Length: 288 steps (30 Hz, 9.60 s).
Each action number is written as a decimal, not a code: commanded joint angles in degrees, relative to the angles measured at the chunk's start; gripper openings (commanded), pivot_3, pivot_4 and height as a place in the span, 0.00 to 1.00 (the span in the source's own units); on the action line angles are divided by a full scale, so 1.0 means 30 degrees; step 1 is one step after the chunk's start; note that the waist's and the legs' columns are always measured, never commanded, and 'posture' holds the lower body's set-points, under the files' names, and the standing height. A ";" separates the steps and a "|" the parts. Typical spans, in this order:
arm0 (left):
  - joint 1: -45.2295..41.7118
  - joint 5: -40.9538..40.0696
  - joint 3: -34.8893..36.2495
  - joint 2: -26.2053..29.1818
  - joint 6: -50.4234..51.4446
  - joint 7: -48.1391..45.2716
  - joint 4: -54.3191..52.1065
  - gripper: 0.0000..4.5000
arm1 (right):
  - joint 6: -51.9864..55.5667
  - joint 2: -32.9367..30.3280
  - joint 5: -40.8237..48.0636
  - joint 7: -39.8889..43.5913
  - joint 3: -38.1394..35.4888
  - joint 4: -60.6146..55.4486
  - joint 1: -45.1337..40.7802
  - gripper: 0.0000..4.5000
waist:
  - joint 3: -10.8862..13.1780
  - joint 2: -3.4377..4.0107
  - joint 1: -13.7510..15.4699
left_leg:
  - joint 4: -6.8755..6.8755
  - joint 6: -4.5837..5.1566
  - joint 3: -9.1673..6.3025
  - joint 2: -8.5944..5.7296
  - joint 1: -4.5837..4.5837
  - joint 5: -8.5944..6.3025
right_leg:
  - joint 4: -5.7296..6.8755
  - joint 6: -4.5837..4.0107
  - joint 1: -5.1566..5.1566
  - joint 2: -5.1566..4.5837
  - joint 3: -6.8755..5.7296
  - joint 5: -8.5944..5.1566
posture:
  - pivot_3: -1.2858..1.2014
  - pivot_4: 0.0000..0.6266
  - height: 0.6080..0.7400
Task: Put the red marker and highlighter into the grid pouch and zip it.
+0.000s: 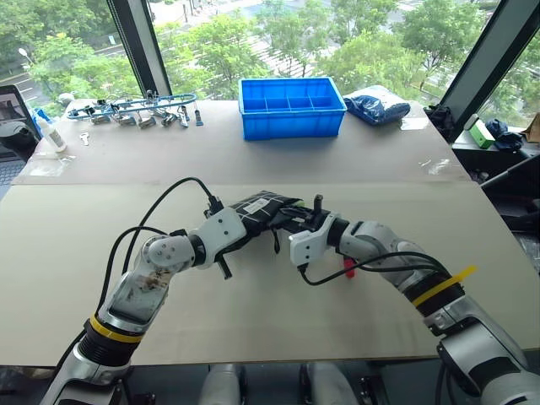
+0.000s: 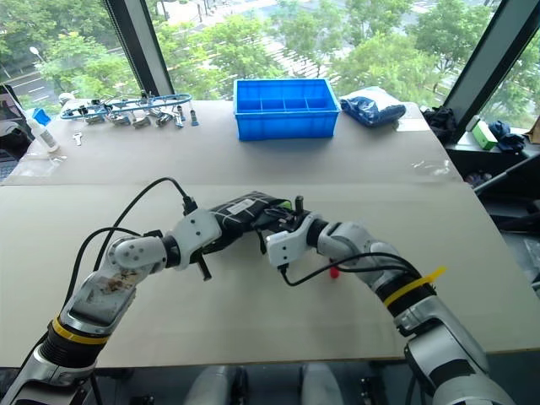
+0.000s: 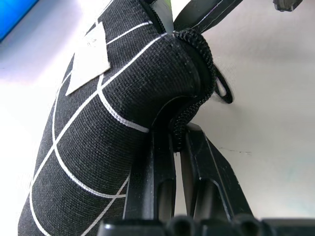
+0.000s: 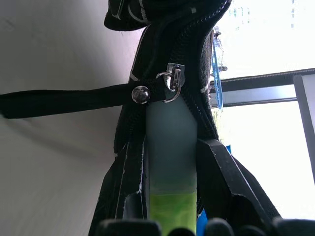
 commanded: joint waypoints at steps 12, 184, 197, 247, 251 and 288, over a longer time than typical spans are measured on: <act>-0.0642 -0.0080 0.0089 -0.0590 -0.0494 0.0333 -0.0091 0.00 | -0.3009 0.1425 -0.0433 0.2001 0.1543 0.0837 -0.1678 0.22 | 0.0001 0.0001 -0.0061 | 0.0000 -0.0002 0.0013 0.0000 0.0007 0.0001 | 0.0003 -0.0001 0.0002 0.0002 -0.0008 -0.0001 | 0.52 0.24 1.00; -0.2336 -0.2279 -0.1116 0.3098 0.0169 -0.5921 0.2121 0.00 | 2.7613 -0.6128 1.5936 0.6829 -0.2377 -1.7382 0.3631 0.10 | 0.0016 -0.0031 0.0435 | 0.0004 0.0080 -0.0100 -0.0026 -0.0029 -0.0047 | -0.0011 0.0017 0.0003 0.0006 -0.0006 -0.0017 | 0.52 0.24 1.00; -0.2285 -0.2227 -0.1340 0.2889 0.0283 -0.5783 0.1791 0.00 | 2.6262 -0.6226 1.3683 0.6476 -0.1764 -1.5915 0.3700 0.10 | 0.0016 -0.0031 0.0401 | 0.0015 0.0081 -0.0096 -0.0029 -0.0037 -0.0048 | -0.0007 0.0018 0.0001 0.0006 -0.0012 -0.0016 | 0.52 0.24 1.00; -0.2267 -0.3421 -0.1127 0.2249 0.0755 -0.6203 0.0960 0.00 | -0.6598 -0.1047 -0.1598 -0.3385 0.1850 -0.0182 0.0112 0.10 | 0.0017 -0.0026 -0.0047 | 0.0037 0.0020 -0.0036 0.0000 -0.0024 -0.0012 | 0.0007 0.0016 0.0001 0.0018 0.0014 -0.0019 | 0.52 0.24 1.00; -0.2292 -0.3446 -0.1144 0.2231 0.0757 -0.6192 0.0967 0.00 | -0.7048 -0.1524 -0.2597 -0.4168 0.1346 0.0577 -0.0122 0.10 | 0.0018 -0.0026 -0.0061 | 0.0036 0.0012 -0.0027 0.0002 -0.0018 -0.0006 | 0.0012 0.0015 0.0002 0.0024 0.0019 -0.0019 | 0.52 0.24 1.00; -0.2243 -0.4166 -0.1014 0.2246 0.0426 -0.6930 0.1130 0.00 | -0.7099 -0.2117 -0.1551 -0.2547 -0.0563 -0.0832 0.3456 0.10 | 0.0018 -0.0027 -0.0074 | 0.0035 0.0027 -0.0041 0.0004 0.0026 -0.0016 | 0.0023 0.0014 0.0015 0.0037 0.0074 -0.0020 | 0.52 0.24 1.00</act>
